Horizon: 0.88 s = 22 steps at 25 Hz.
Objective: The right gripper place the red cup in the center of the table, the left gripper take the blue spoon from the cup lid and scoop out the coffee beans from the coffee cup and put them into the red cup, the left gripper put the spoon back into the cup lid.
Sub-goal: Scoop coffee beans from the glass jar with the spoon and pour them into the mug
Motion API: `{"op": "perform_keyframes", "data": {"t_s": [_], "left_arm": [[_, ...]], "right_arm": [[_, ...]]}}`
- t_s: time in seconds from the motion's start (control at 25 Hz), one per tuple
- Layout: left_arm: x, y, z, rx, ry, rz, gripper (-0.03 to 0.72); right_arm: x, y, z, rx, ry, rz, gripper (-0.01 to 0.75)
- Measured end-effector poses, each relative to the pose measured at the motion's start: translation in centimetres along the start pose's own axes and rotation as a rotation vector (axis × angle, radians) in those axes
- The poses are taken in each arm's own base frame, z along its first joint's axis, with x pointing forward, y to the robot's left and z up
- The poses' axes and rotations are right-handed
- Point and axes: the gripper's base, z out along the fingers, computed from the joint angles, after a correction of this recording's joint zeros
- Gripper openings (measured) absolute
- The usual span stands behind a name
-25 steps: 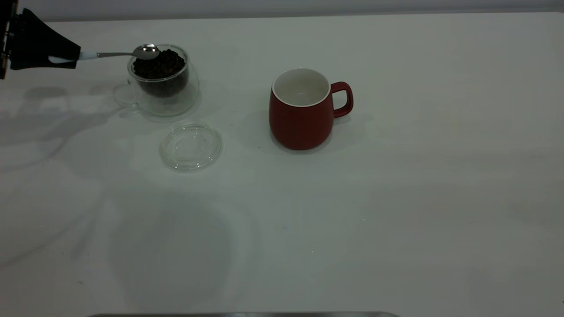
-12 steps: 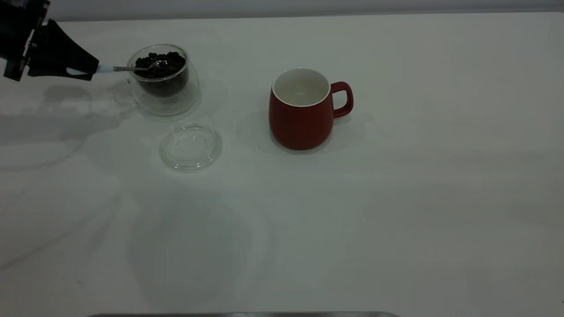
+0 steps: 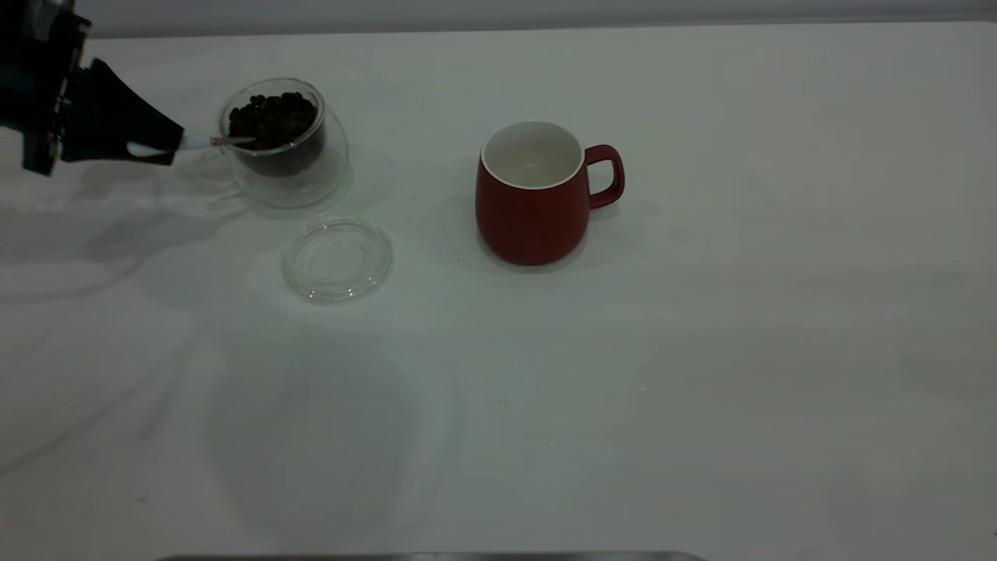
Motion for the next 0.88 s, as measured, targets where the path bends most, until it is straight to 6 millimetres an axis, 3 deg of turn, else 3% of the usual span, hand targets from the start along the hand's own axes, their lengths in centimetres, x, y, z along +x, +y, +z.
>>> {"op": "perform_keyframes", "data": {"t_s": [0.48,0.88], "left_arm": [[-0.6,0.1,0.1,0.064,-0.087,-0.032,0.124],[0.2,1.9,-3.3,0.118,-0.13,-0.096,0.124]], "right_arm": [[0.0,0.0,0.0,0.0,0.0,0.0,0.59],[0.0,0.0,0.0,0.0,0.0,0.0,0.59]]}}
